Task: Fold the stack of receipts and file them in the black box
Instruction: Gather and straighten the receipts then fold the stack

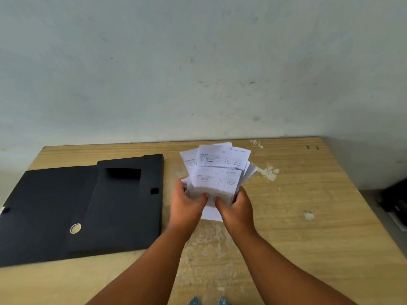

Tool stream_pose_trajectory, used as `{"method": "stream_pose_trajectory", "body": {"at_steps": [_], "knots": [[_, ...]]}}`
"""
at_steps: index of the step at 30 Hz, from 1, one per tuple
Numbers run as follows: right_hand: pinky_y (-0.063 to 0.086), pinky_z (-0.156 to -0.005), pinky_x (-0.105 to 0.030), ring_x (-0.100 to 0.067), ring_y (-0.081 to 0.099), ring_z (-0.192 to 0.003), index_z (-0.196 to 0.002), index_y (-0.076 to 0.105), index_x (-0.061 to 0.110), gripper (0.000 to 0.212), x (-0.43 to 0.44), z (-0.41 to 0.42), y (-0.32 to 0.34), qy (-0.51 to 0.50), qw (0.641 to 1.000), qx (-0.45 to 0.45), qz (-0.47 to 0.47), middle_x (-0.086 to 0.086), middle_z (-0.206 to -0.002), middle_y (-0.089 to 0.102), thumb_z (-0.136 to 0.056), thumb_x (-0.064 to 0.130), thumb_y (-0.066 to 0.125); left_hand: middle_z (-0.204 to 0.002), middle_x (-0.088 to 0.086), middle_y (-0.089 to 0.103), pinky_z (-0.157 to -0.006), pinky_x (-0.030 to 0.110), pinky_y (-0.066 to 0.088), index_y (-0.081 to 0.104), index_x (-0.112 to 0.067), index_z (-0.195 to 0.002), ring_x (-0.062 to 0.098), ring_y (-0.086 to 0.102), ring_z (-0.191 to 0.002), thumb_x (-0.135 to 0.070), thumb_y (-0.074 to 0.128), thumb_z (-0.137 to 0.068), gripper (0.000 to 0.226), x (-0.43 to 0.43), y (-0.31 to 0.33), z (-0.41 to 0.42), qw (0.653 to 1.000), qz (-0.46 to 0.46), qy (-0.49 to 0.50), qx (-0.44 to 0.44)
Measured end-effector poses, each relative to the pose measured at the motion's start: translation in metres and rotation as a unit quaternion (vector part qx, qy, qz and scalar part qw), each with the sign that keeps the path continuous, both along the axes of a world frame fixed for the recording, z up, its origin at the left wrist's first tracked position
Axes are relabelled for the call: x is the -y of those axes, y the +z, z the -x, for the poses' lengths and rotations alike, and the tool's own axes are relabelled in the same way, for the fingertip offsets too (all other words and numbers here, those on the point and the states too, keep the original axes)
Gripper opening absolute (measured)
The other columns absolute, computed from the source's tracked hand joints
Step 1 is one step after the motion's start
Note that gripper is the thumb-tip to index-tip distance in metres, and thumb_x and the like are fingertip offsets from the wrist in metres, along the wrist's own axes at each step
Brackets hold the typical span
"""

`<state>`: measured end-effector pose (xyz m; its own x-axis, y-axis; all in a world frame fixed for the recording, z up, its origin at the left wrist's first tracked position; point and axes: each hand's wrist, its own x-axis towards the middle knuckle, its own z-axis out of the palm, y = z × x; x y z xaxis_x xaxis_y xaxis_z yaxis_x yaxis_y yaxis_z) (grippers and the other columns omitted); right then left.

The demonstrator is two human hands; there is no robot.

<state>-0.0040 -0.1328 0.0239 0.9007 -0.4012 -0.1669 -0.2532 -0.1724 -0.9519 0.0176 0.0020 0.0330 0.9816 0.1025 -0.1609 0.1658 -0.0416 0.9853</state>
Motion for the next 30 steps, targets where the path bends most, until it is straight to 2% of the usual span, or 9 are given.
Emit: {"method": "stream_pose_trajectory", "body": {"at_steps": [2, 5, 9, 13, 17, 19, 21, 26, 30], "knots": [[0.056, -0.070, -0.025, -0.001, 0.069, -0.083, -0.111, 0.061, 0.023, 0.035, 0.000, 0.001, -0.002, 0.003, 1.000, -0.004, 0.002, 0.009, -0.096, 0.072, -0.081, 0.014, 0.075, -0.106, -0.011, 0.074, -0.072, 0.015, 0.059, 0.056, -0.024, -0.119, -0.003, 0.072, -0.096, 0.000, 0.078, -0.084, 0.048, -0.001, -0.002, 0.000, 1.000, -0.006, -0.001, 0.000], [0.053, -0.068, -0.020, 0.003, 0.068, -0.082, -0.112, 0.061, 0.025, 0.035, 0.000, 0.001, -0.002, 0.006, 1.000, -0.004, -0.003, 0.009, -0.097, 0.073, -0.081, 0.013, 0.073, -0.103, -0.023, 0.075, -0.071, 0.012, 0.057, 0.056, -0.028, -0.118, -0.005, 0.071, -0.096, 0.002, 0.076, -0.084, 0.050, 0.000, -0.003, 0.000, 1.000, -0.006, -0.011, 0.000], [0.053, -0.068, -0.021, 0.001, 0.070, -0.082, -0.110, 0.061, 0.029, 0.034, -0.002, 0.000, -0.001, 0.006, 1.000, -0.011, -0.024, 0.009, -0.098, 0.073, -0.082, 0.015, 0.072, -0.106, -0.014, 0.076, -0.072, 0.011, 0.056, 0.056, -0.025, -0.122, -0.004, 0.071, -0.099, 0.003, 0.074, -0.085, 0.050, 0.002, -0.005, 0.000, 1.000, 0.002, -0.012, -0.005], [0.053, -0.066, -0.024, 0.002, 0.069, -0.078, -0.101, 0.059, 0.035, 0.029, -0.003, -0.001, 0.004, -0.010, 0.998, -0.008, -0.058, 0.010, -0.092, 0.072, -0.077, 0.019, 0.066, -0.103, -0.022, 0.073, -0.069, 0.012, 0.057, 0.055, -0.033, -0.118, -0.007, 0.069, -0.095, -0.001, 0.070, -0.085, 0.048, 0.003, -0.004, -0.001, 1.000, -0.001, -0.012, -0.004], [0.053, -0.064, -0.021, 0.002, 0.069, -0.082, -0.108, 0.057, 0.039, 0.040, -0.008, -0.002, 0.008, 0.001, 0.997, -0.004, -0.071, 0.011, -0.098, 0.072, -0.073, 0.020, 0.059, -0.114, -0.002, 0.070, -0.078, 0.029, 0.061, 0.055, -0.029, -0.123, 0.009, 0.071, -0.100, -0.004, 0.065, -0.083, 0.048, 0.008, -0.002, -0.003, 1.000, 0.017, -0.007, -0.016], [0.054, -0.065, -0.020, -0.001, 0.070, -0.085, -0.114, 0.057, 0.038, 0.046, -0.010, -0.002, 0.009, 0.006, 0.997, -0.002, -0.077, 0.011, -0.101, 0.072, -0.074, 0.016, 0.059, -0.118, -0.001, 0.070, -0.085, 0.036, 0.062, 0.055, -0.028, -0.126, 0.014, 0.070, -0.106, -0.002, 0.064, -0.084, 0.050, 0.011, -0.001, -0.004, 0.999, 0.027, -0.008, -0.015], [0.054, -0.066, -0.021, -0.004, 0.070, -0.087, -0.115, 0.057, 0.036, 0.047, -0.010, -0.001, 0.009, 0.000, 0.997, 0.002, -0.082, 0.010, -0.101, 0.072, -0.074, 0.015, 0.057, -0.118, -0.003, 0.070, -0.083, 0.034, 0.061, 0.056, -0.030, -0.125, 0.014, 0.071, -0.106, -0.002, 0.064, -0.087, 0.048, 0.011, 0.001, -0.005, 0.999, 0.037, -0.007, -0.014], [0.057, -0.071, -0.030, -0.009, 0.071, -0.090, -0.113, 0.060, 0.030, 0.038, -0.007, 0.000, 0.009, -0.010, 0.992, 0.016, -0.124, 0.007, -0.104, 0.073, -0.076, 0.027, 0.055, -0.122, -0.001, 0.070, -0.079, 0.031, 0.056, 0.054, -0.026, -0.133, 0.017, 0.069, -0.107, -0.019, 0.064, -0.086, 0.048, 0.008, 0.004, -0.002, 0.996, 0.082, -0.007, -0.019], [0.051, -0.063, -0.025, -0.010, 0.068, -0.083, -0.105, 0.060, 0.028, 0.028, -0.008, -0.002, 0.013, -0.014, 0.991, 0.021, -0.130, 0.004, -0.100, 0.070, -0.078, 0.034, 0.054, -0.116, -0.002, 0.069, -0.077, 0.033, 0.057, 0.057, -0.033, -0.124, 0.019, 0.069, -0.104, -0.021, 0.062, -0.083, 0.043, 0.009, 0.006, 0.001, 0.997, 0.075, -0.014, -0.008]]}}
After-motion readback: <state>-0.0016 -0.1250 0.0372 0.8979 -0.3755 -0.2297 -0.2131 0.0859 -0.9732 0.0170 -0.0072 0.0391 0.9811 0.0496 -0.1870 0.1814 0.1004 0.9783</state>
